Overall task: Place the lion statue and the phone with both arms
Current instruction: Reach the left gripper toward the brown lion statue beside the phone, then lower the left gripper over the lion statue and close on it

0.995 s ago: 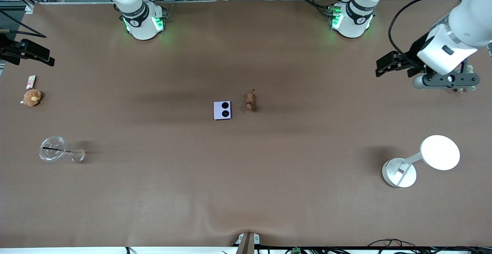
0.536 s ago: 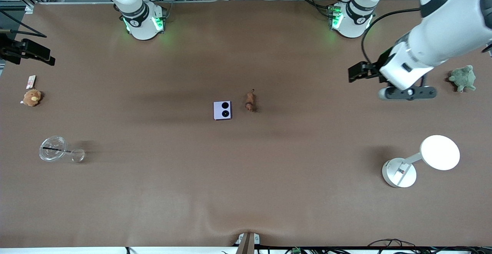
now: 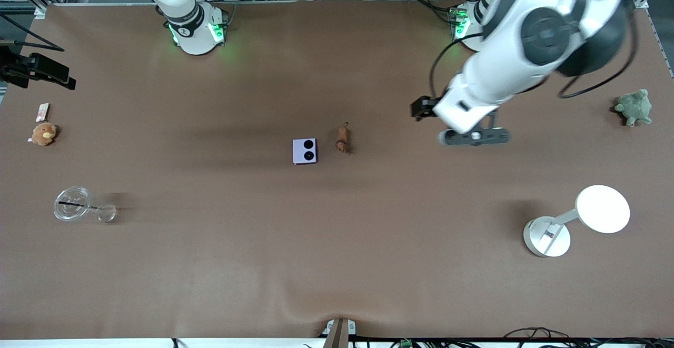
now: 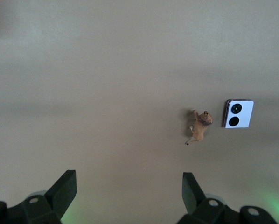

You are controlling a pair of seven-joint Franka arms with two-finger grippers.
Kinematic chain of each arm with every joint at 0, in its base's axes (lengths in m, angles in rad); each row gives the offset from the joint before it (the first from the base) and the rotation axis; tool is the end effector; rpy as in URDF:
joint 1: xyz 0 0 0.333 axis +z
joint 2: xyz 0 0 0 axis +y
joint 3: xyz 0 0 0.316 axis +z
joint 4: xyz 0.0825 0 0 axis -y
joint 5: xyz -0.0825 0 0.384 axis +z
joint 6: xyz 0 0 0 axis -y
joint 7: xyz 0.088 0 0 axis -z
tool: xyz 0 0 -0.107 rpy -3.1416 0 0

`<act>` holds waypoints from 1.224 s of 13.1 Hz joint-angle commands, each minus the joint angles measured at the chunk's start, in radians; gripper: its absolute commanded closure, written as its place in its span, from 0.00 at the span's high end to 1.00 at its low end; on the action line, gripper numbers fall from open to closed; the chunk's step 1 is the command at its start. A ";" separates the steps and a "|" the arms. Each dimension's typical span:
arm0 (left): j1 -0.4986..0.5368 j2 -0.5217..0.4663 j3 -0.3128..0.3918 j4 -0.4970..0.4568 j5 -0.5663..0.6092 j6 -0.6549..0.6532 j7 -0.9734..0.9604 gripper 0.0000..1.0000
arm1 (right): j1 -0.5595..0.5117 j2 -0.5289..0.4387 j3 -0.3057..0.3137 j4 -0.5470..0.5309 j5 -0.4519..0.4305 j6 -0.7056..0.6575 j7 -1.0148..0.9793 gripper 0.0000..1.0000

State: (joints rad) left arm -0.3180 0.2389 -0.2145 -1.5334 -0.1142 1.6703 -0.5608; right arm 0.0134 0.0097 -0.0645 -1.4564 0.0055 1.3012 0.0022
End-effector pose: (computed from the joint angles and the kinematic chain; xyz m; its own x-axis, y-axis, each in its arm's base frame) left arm 0.5380 -0.3151 0.5133 0.9848 0.0407 -0.1687 0.0557 -0.9948 0.0850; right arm 0.5274 -0.0261 0.6504 0.9851 -0.0512 -0.1641 -0.0527 -0.9986 -0.0045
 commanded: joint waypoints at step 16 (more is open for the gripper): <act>-0.368 0.442 0.015 0.030 0.160 0.439 -0.455 1.00 | -0.004 0.009 -0.008 0.019 0.014 -0.022 -0.005 1.00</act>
State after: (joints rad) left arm -0.6744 0.6436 -0.2105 -1.5293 0.0220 2.0769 -0.9925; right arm 0.0129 0.0098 -0.0699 -1.4564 0.0055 1.2948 0.0022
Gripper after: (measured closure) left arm 0.000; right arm 0.000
